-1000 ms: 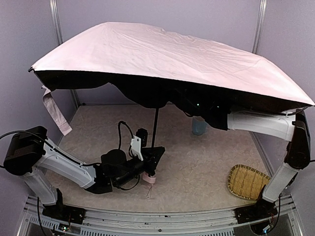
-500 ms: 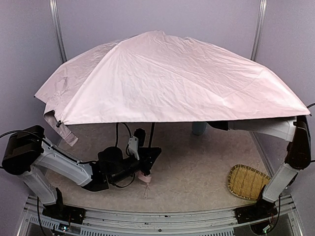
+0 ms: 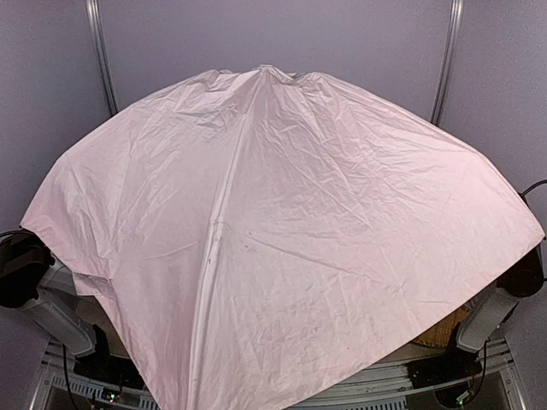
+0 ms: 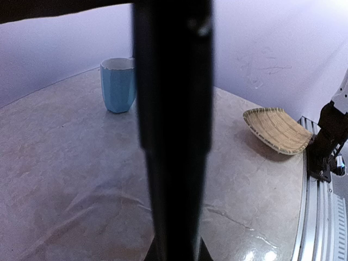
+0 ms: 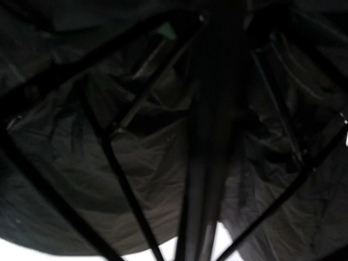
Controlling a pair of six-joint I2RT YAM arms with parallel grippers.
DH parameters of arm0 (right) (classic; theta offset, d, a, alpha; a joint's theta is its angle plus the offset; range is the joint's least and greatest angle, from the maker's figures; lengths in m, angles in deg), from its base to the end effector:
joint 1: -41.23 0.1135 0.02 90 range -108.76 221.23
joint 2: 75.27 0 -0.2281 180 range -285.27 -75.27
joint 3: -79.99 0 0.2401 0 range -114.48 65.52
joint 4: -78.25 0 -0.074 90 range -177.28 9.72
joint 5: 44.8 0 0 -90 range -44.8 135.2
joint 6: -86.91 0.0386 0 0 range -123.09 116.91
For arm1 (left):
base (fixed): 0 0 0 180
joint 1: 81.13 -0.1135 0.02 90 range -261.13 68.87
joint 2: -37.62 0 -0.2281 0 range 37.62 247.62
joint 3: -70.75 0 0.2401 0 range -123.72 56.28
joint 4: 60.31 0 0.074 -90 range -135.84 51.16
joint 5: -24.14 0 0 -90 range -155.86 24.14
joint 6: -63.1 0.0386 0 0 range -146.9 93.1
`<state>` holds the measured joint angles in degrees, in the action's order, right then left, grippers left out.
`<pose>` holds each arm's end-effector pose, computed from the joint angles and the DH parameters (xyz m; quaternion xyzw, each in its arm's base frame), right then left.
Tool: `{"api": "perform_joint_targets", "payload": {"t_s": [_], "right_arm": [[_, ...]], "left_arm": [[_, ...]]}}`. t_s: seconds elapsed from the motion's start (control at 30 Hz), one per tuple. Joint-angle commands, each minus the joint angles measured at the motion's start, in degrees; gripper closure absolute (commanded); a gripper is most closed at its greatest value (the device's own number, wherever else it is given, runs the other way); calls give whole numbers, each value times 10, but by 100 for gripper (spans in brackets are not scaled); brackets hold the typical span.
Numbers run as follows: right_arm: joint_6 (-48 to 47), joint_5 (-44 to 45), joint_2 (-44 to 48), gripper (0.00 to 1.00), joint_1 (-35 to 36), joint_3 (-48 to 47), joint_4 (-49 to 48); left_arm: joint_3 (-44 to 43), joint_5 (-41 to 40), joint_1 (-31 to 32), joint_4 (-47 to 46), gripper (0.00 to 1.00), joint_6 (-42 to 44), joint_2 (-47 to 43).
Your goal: Put away the umbrella
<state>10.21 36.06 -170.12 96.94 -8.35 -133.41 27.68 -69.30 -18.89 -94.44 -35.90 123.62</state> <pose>0.2086 0.3168 0.3612 -0.2560 0.4740 0.5118 0.6692 0.1376 -0.2565 0.1603 0.3226 0.6872 -0.3603 0.5420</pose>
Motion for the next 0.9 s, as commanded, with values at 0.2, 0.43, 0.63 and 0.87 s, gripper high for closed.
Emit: {"api": "perform_joint_targets", "payload": {"t_s": [0.2, 0.43, 0.63, 0.87], "right_arm": [[-159, -80, -86, 98, -3, 127, 161], [-160, 17, -52, 100, -17, 118, 44], [-150, 47, -57, 100, -32, 39, -42], [-116, 92, -46, 100, -59, -10, -132]], "left_arm": [[-7, -23, -22, -189, 99, 60, -44], [51, -49, -54, -229, 95, 33, 53], [63, 3, -56, -214, 68, -4, 73], [112, -22, -49, -167, 58, 7, 32]]}}
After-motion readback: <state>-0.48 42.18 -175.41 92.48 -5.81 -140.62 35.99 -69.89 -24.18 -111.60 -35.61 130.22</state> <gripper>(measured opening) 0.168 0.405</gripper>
